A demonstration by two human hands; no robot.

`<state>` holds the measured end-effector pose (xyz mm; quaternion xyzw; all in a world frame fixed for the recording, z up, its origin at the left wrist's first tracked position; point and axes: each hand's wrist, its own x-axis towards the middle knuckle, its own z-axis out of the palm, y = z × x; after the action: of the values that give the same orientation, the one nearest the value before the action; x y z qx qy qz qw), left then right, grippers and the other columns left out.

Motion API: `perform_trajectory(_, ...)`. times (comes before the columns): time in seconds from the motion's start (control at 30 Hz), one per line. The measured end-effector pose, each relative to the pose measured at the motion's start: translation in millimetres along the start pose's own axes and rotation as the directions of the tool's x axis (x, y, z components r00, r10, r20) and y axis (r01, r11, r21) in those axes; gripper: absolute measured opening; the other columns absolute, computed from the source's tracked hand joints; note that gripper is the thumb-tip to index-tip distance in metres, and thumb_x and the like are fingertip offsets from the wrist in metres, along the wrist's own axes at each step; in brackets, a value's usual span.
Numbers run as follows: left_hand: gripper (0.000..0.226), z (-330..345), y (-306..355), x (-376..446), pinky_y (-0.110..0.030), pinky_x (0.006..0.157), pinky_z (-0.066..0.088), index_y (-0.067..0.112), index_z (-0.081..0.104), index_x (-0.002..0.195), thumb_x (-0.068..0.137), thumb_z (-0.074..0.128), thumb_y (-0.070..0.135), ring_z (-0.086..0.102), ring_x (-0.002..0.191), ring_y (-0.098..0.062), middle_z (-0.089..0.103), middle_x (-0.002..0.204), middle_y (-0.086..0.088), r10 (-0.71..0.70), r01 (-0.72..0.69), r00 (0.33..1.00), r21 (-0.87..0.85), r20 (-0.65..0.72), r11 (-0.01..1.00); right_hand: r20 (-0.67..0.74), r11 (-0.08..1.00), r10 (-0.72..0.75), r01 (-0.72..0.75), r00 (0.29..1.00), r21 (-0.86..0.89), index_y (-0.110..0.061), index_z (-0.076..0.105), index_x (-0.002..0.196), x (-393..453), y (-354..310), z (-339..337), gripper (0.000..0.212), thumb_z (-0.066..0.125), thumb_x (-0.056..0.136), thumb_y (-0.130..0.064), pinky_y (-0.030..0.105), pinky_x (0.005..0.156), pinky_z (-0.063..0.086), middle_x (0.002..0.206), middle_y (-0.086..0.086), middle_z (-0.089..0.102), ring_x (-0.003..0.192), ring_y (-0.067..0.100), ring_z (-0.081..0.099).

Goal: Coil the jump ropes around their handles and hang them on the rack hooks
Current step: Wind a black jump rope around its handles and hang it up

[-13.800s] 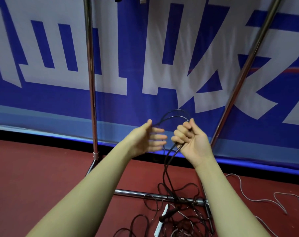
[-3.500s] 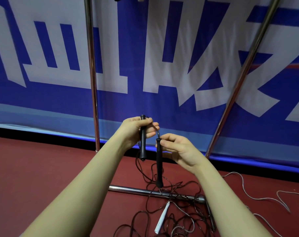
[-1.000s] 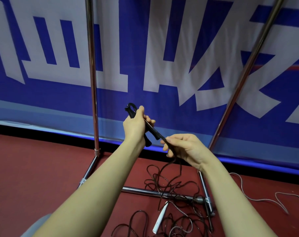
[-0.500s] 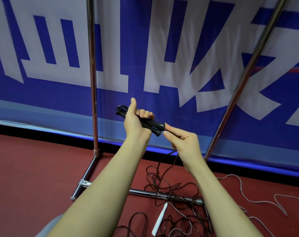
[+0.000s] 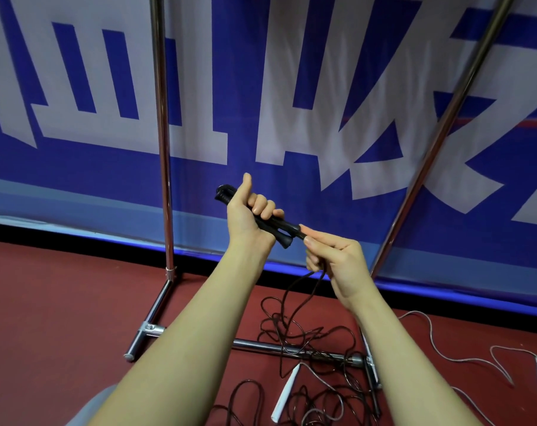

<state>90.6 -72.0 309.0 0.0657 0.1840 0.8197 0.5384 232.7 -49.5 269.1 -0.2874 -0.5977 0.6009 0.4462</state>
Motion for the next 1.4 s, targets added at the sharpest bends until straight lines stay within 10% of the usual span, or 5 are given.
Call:
perform_trajectory(0.77, 0.052, -4.9, -11.1, -2.0, -0.021, 0.045, 0.037, 0.019, 0.036, 0.047, 0.092, 0.06, 0.029, 0.028, 0.037, -0.01, 0.027, 0.043, 0.005, 0.028, -0.029, 1.0, 0.044, 0.006, 0.999, 0.107, 0.986, -0.013, 0.03, 0.994, -0.161, -0.011, 0.055, 0.1, 2.8, 1.2, 13.1, 0.009, 0.047, 0.099, -0.008, 0.02, 0.047, 0.032, 0.071, 0.005, 0.063, 0.042, 0.009, 0.034)
perform_trajectory(1.0, 0.028, -22.0, -12.7, 6.9, -0.031, 0.076, 0.055, 0.007, 0.051, 0.109, 0.09, 0.067, 0.021, 0.063, 0.082, -0.021, 0.058, 0.095, -0.009, 0.145, -0.118, 0.988, 0.377, -0.046, 0.919, -0.028, 0.988, 0.005, -0.01, 1.0, -0.155, -0.009, 0.059, 0.095, 5.1, 6.9, -1.8, 0.01, 0.049, 0.099, -0.008, 0.019, 0.043, 0.029, 0.069, 0.005, 0.063, 0.044, 0.008, 0.031)
perform_trajectory(1.17, 0.047, -46.0, -2.5, 5.8, -0.026, 0.101, 0.037, 0.017, 0.045, 0.135, 0.092, 0.063, 0.023, 0.045, 0.122, -0.011, 0.044, 0.134, 0.003, 0.357, -0.525, 0.81, 0.847, 0.465, 0.087, -0.059, 0.935, 0.016, -0.036, 0.998, -0.352, -0.012, 0.057, 0.087, 8.7, 12.3, -17.5, 0.015, 0.048, 0.098, -0.005, 0.019, 0.043, 0.029, 0.068, 0.003, 0.062, 0.04, 0.004, 0.032)
perform_trajectory(1.3, 0.062, -59.0, 13.2, 9.3, -0.034, 0.11, 0.031, 0.01, 0.053, 0.137, 0.085, 0.054, 0.044, 0.047, 0.132, -0.023, 0.053, 0.14, -0.007, -0.163, -0.708, 0.539, 0.339, 0.826, -0.62, 0.019, 0.898, 0.031, -0.02, 0.999, -0.44, -0.012, 0.059, 0.09, 6.2, 13.5, -18.0, 0.012, 0.051, 0.097, -0.007, 0.018, 0.046, 0.031, 0.069, 0.001, 0.065, 0.041, 0.001, 0.036)
perform_trajectory(1.4, 0.061, -66.6, 19.8, 15.2, -0.044, 0.095, 0.049, 0.01, 0.064, 0.125, 0.074, 0.074, 0.043, 0.068, 0.1, -0.025, 0.071, 0.109, -0.007, -0.342, -0.606, 0.404, -0.032, 0.848, -0.795, 0.084, 0.935, 0.059, -0.026, 0.995, -0.353, -0.008, 0.06, 0.092, 3.1, 7.9, -16.1, 0.011, 0.05, 0.097, -0.005, 0.018, 0.045, 0.028, 0.063, -0.001, 0.064, 0.043, 0.006, 0.033)
